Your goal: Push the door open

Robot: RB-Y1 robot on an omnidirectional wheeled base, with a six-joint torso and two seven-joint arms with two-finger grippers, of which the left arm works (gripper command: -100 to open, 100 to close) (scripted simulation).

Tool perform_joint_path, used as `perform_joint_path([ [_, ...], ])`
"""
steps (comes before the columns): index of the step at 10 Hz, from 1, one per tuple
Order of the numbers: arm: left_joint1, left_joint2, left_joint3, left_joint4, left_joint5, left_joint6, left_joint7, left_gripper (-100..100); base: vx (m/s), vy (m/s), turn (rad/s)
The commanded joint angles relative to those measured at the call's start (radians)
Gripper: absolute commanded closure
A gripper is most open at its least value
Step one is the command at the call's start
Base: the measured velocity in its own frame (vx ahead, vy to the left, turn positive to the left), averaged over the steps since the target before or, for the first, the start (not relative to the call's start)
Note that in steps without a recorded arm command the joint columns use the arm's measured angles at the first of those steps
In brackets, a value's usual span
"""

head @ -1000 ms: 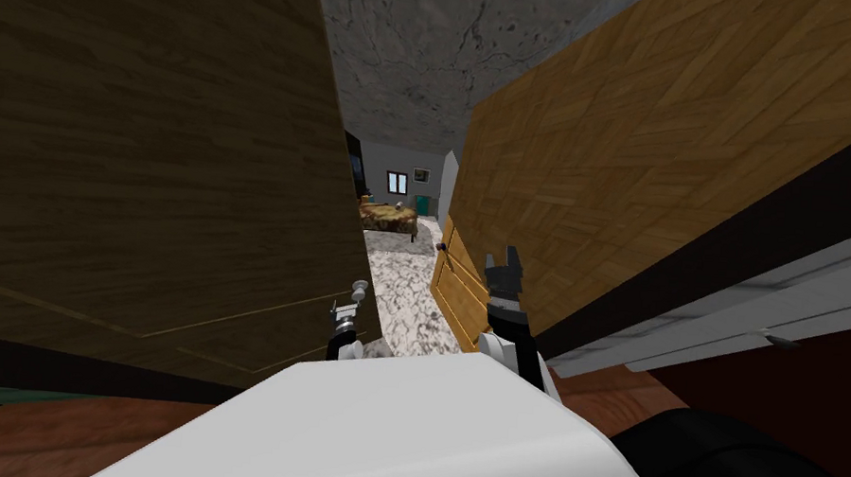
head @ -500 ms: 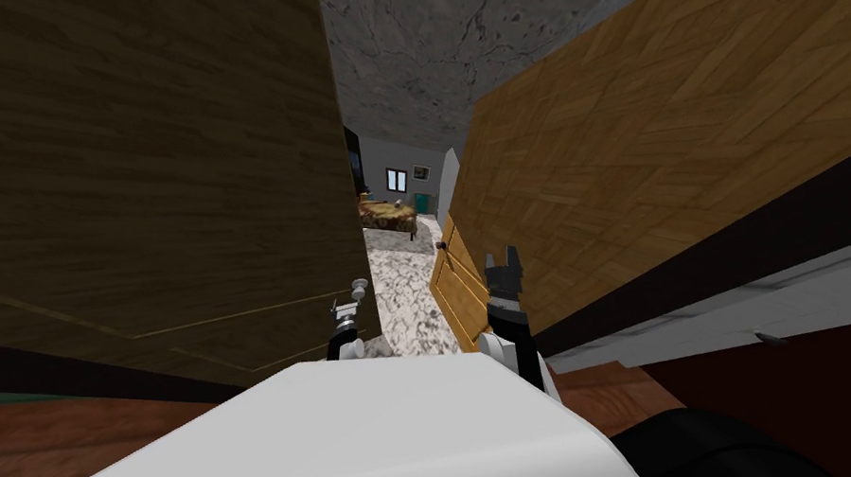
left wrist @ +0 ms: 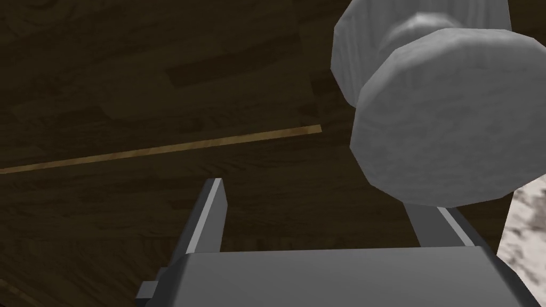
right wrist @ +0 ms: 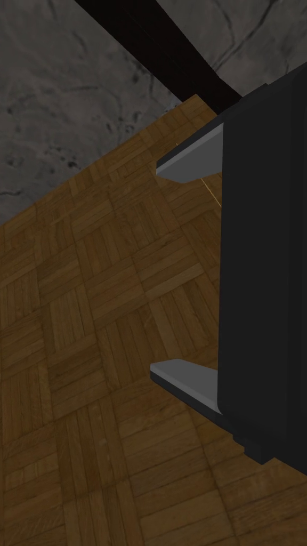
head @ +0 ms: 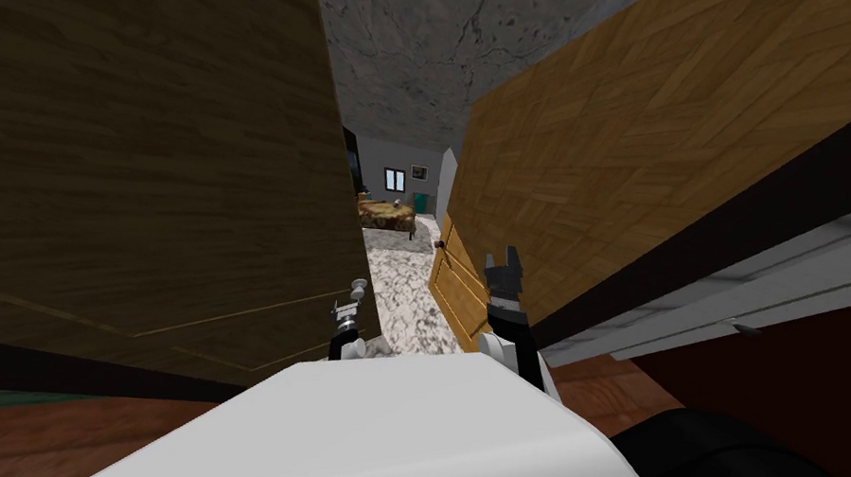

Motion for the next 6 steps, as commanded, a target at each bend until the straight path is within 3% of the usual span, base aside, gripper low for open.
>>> perform_joint_path([
  [1,0.021,-0.026,-0.014,-0.050,-0.007,0.025,-0.022,-100,-0.011,-0.012,-0.041],
  [2,0.021,-0.026,-0.014,-0.054,-0.007,0.025,-0.022,-100,0.004,-0.027,-0.052],
  [3,0.021,-0.026,-0.014,-0.099,-0.007,0.025,-0.022,-100,0.011,-0.032,-0.029],
  [6,0.023,-0.046,-0.023,-0.110,0.032,0.020,0.040,-100,-0.057,-0.017,-0.051],
])
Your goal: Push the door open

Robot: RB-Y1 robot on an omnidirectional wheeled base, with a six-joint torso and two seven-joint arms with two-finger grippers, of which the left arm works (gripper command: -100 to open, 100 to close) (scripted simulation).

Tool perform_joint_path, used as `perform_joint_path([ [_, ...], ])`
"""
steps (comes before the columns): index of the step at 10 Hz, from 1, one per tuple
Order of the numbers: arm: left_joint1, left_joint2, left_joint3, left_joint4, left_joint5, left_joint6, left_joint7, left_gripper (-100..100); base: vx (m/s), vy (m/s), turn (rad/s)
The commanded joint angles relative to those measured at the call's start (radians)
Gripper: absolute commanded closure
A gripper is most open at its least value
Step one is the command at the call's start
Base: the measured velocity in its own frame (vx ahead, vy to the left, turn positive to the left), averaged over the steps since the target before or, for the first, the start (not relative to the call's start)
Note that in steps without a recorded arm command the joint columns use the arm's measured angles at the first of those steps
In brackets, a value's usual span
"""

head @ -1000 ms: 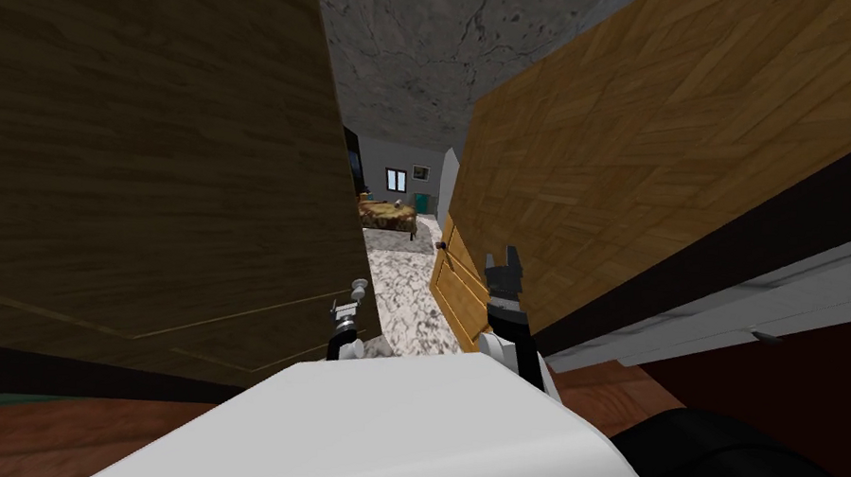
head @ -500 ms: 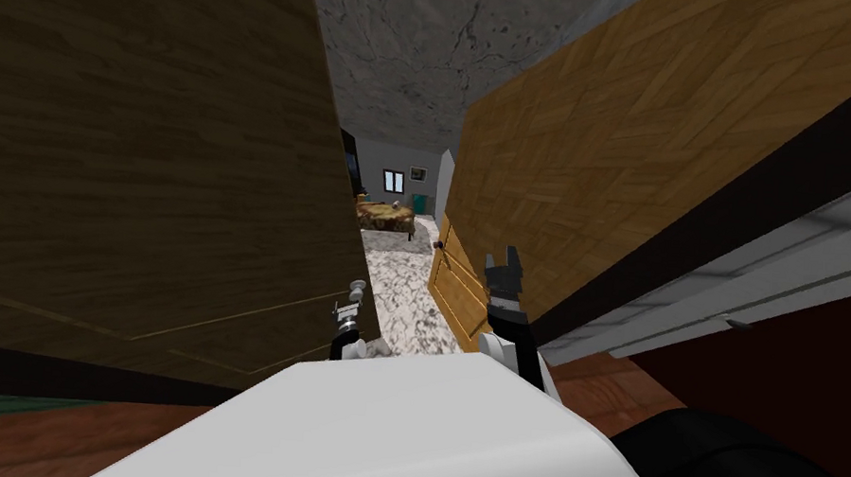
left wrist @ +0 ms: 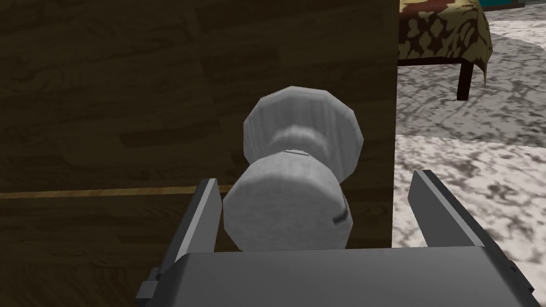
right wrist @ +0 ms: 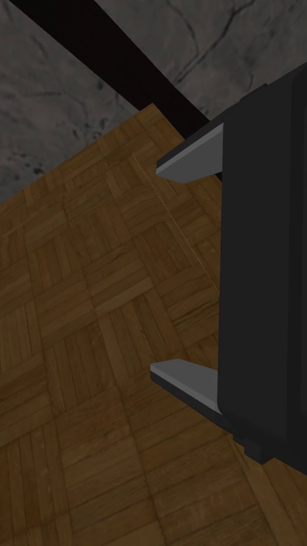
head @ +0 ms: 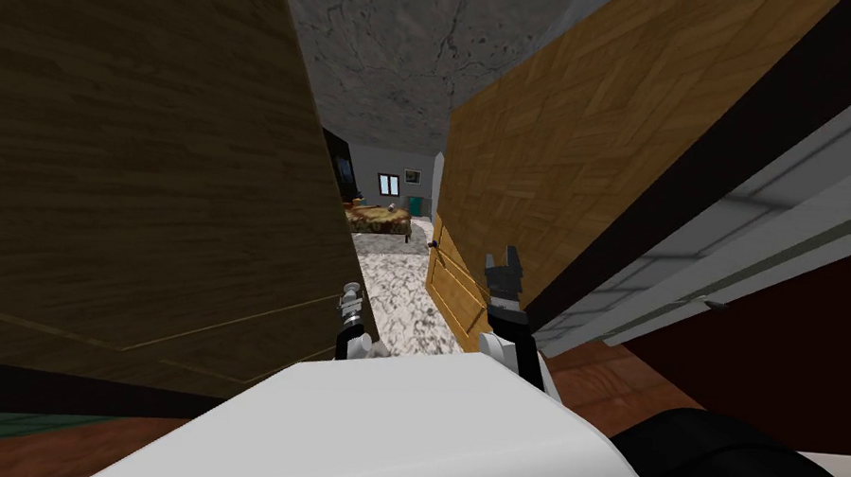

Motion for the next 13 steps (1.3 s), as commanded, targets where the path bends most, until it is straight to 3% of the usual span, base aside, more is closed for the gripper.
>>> perform_joint_path([
  [1,0.007,-0.013,-0.006,-0.014,0.017,0.003,0.029,-100,-0.070,0.005,-0.060],
  [2,0.007,-0.022,-0.010,-0.018,0.032,0.001,0.053,-100,-0.077,-0.006,-0.054],
  [4,0.013,-0.023,-0.010,-0.028,0.031,0.005,0.049,-100,-0.048,-0.006,-0.027],
  [5,0.013,0.012,-0.010,-0.026,0.032,0.002,0.055,-100,0.013,0.016,-0.007],
  [6,0.013,0.012,-0.010,-0.026,0.032,0.002,0.055,-100,0.021,0.025,-0.002],
  [7,0.014,0.038,-0.010,-0.025,0.033,0.001,0.058,-100,0.040,0.033,-0.011],
  [8,0.017,-0.008,-0.010,-0.024,0.034,-0.001,0.067,-100,0.099,0.126,-0.017],
  [9,0.033,0.003,-0.012,-0.049,0.032,0.006,0.054,-100,0.052,0.071,-0.017],
  [10,0.033,0.003,-0.012,-0.049,0.032,0.006,0.054,100,-0.008,-0.017,-0.011],
  [13,0.033,0.003,-0.012,-0.049,0.032,0.006,0.054,100,-0.012,-0.019,0.010],
])
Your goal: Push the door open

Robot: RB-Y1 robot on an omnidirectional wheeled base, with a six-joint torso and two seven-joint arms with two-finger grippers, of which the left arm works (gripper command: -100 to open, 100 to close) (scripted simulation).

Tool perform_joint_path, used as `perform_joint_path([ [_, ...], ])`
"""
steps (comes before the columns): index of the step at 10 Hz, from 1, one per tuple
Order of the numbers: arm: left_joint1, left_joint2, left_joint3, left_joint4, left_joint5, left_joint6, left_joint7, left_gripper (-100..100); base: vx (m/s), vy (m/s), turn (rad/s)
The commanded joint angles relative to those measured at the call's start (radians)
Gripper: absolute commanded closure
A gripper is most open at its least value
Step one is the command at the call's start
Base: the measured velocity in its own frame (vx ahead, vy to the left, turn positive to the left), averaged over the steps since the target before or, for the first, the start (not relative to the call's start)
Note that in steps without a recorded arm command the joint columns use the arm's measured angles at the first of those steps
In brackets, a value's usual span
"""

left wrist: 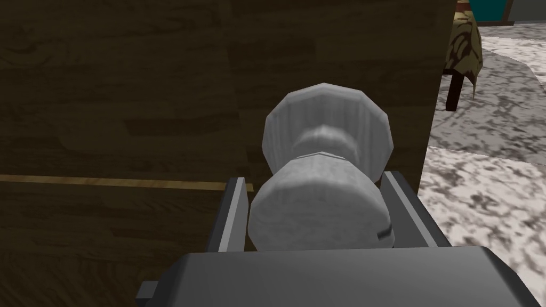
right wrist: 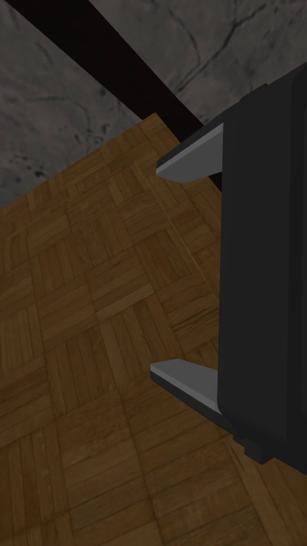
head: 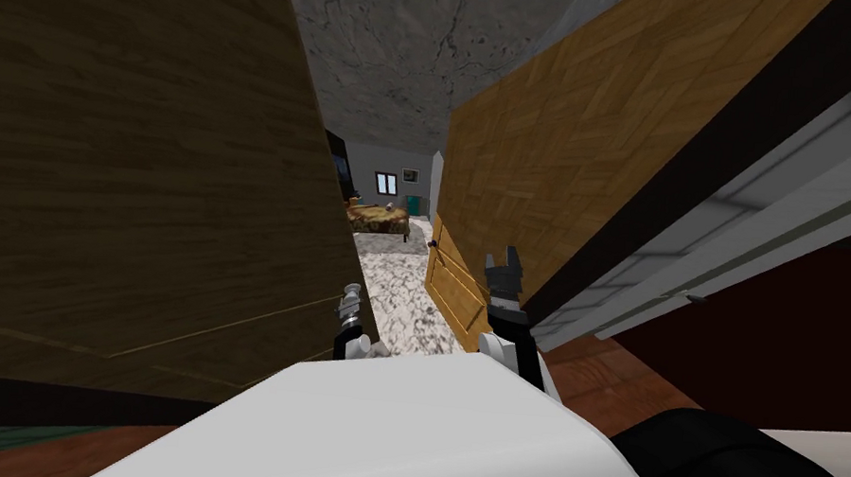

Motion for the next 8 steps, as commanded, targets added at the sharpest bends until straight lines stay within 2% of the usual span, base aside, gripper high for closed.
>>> perform_joint_path([
  [1,0.000,-0.001,0.000,0.000,0.000,-0.001,0.000,100,-0.006,-0.001,-0.002],
  [2,0.000,-0.001,0.000,0.000,0.000,-0.001,0.000,100,0.000,0.000,0.000],
  [3,0.013,0.019,0.018,-0.014,0.015,-0.004,-0.009,100,0.104,0.020,-0.108],
  [4,0.016,0.023,0.023,-0.017,0.019,-0.005,-0.011,100,0.139,0.026,-0.101],
  [5,0.025,0.034,0.037,-0.029,0.031,-0.008,-0.018,100,0.154,0.033,-0.125],
  [6,0.025,0.034,0.037,-0.029,0.031,-0.008,-0.018,100,0.127,0.057,-0.039],
  [8,0.044,0.052,0.068,-0.053,0.056,-0.014,-0.032,100,0.182,0.061,-0.117],
])
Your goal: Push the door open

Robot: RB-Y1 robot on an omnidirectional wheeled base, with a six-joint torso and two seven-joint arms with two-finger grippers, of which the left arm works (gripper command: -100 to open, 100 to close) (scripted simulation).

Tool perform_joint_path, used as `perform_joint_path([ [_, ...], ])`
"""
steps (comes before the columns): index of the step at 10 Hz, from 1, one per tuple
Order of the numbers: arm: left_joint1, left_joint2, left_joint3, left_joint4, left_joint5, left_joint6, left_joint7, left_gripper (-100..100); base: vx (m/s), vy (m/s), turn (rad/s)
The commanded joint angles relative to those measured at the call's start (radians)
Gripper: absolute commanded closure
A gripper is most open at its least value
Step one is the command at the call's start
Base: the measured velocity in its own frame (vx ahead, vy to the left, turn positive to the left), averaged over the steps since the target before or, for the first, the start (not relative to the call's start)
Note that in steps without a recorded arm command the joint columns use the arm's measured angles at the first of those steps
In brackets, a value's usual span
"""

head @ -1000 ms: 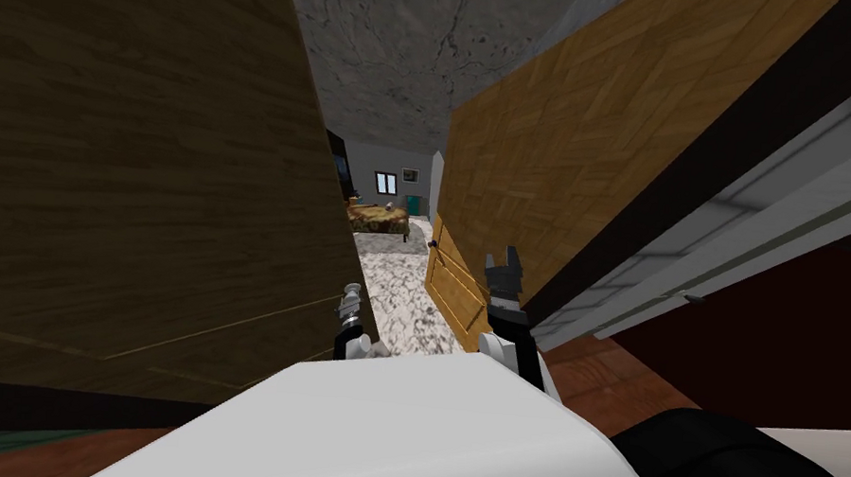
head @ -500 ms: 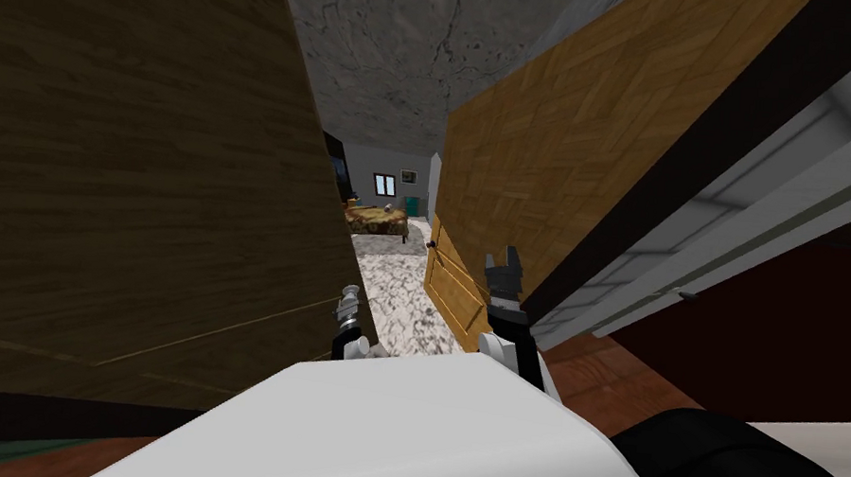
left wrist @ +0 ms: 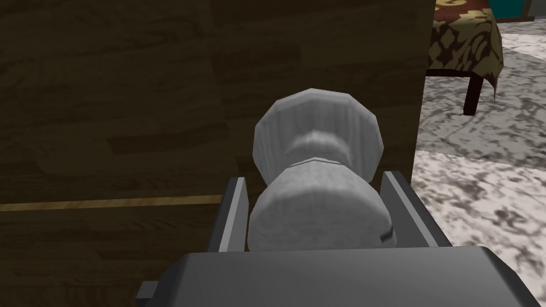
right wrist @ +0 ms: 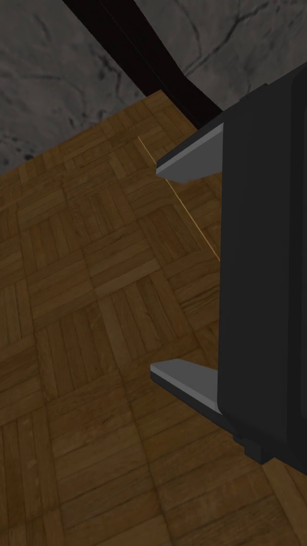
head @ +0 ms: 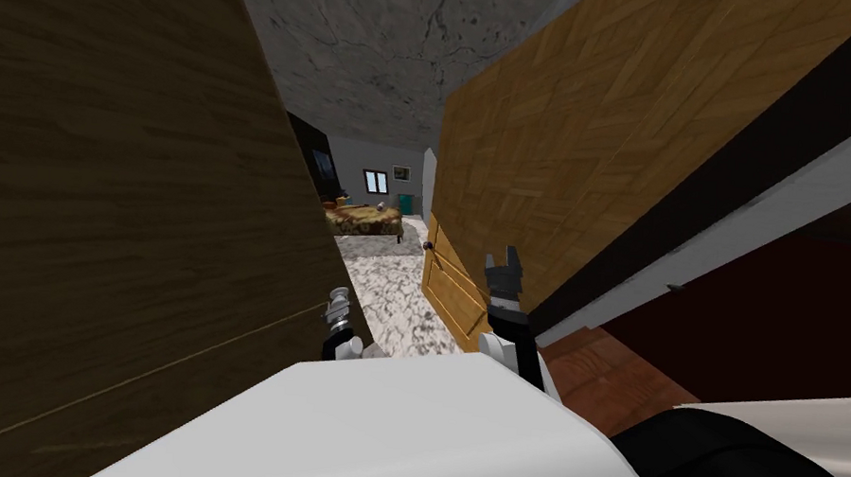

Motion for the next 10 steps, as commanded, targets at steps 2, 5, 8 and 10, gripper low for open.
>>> perform_joint_path([
  [2,0.015,0.025,0.033,-0.021,0.022,-0.015,-0.010,100,0.159,0.068,-0.081],
  [5,0.029,0.032,0.055,-0.038,0.040,-0.020,-0.020,100,0.094,0.045,-0.058],
  [8,0.038,0.034,0.071,-0.050,0.053,-0.023,-0.027,100,0.078,0.037,-0.035],
  [10,0.048,0.036,0.086,-0.063,0.066,-0.027,-0.034,100,0.073,0.037,-0.070],
])
